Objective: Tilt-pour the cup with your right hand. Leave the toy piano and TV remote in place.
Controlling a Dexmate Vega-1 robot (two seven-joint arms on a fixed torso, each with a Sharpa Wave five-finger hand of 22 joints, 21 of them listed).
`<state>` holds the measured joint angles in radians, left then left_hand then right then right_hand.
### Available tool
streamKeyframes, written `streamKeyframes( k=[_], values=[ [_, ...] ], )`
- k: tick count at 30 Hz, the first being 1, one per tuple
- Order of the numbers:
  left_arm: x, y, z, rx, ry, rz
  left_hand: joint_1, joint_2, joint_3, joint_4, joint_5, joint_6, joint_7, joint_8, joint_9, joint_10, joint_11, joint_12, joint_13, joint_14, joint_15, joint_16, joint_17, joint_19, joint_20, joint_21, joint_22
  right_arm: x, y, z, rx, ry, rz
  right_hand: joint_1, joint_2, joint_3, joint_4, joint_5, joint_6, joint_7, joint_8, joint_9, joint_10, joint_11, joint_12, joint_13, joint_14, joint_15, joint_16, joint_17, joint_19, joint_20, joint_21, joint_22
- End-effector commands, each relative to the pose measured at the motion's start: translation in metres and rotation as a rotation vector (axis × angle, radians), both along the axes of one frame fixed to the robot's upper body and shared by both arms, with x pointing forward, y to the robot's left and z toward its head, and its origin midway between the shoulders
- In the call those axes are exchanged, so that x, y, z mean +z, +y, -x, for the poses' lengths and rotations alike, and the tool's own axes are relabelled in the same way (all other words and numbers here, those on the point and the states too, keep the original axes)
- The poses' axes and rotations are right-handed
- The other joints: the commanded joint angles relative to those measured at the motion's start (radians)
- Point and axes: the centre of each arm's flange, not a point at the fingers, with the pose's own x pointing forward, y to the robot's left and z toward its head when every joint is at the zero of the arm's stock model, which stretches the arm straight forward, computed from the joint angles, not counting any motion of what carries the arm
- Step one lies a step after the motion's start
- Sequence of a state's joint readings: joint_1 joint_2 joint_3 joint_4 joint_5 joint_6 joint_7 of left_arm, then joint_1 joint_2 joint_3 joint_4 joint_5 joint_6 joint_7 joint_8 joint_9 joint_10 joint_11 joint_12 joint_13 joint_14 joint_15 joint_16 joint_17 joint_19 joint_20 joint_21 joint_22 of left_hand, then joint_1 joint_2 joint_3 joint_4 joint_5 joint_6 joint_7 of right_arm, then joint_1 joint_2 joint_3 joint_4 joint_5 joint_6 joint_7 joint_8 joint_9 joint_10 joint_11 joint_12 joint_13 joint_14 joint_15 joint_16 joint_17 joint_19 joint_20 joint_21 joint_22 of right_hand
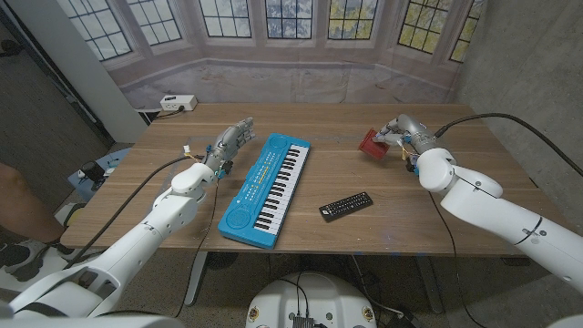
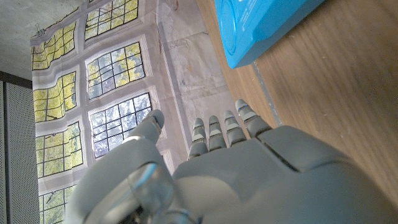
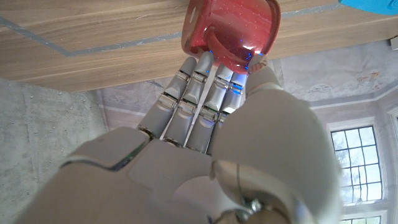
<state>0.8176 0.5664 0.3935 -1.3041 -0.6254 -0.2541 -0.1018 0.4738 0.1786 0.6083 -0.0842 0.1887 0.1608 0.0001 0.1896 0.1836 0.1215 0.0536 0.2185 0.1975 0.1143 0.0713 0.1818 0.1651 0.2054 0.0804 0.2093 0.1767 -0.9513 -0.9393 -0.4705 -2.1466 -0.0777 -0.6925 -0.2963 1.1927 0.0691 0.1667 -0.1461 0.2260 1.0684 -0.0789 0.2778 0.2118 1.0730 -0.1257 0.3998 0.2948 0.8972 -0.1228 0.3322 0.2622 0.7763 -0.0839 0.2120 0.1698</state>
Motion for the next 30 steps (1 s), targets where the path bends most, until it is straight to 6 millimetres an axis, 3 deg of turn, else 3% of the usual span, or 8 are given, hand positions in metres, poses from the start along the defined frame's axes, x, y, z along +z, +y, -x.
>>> streamKeyframes(
  k=[1, 30],
  values=[
    [-0.004, 0.000, -0.001, 0.003, 0.006, 0.018, 0.009, 0.002, 0.003, 0.002, 0.004, 0.006, -0.003, 0.000, 0.004, 0.009, 0.001, 0.000, 0.002, 0.011, 0.000, -0.002, 0.004, 0.011, -0.002, 0.001, 0.000, 0.006, -0.008, 0.002, -0.011, 0.059, 0.070, 0.003, 0.008, -0.003, 0.002, -0.003, 0.012, -0.005, 0.003, 0.002, 0.006, 0.001, -0.001, 0.002, 0.009, -0.101, 0.000, 0.004, 0.010, -0.071, -0.002, 0.005],
    [-0.011, 0.005, -0.007, 0.008, 0.019, 0.050, 0.009, 0.003, 0.006, 0.004, 0.005, 0.008, -0.001, 0.000, 0.004, 0.009, -0.001, -0.001, 0.002, 0.012, 0.001, -0.002, 0.004, 0.013, -0.002, -0.001, 0.001, 0.024, -0.027, 0.005, -0.092, 0.144, 0.194, 0.005, 0.009, -0.006, 0.002, -0.005, 0.013, -0.007, 0.002, 0.002, 0.007, -0.002, -0.004, 0.002, 0.011, -0.102, -0.004, 0.002, 0.007, -0.071, -0.004, 0.005]
  ],
)
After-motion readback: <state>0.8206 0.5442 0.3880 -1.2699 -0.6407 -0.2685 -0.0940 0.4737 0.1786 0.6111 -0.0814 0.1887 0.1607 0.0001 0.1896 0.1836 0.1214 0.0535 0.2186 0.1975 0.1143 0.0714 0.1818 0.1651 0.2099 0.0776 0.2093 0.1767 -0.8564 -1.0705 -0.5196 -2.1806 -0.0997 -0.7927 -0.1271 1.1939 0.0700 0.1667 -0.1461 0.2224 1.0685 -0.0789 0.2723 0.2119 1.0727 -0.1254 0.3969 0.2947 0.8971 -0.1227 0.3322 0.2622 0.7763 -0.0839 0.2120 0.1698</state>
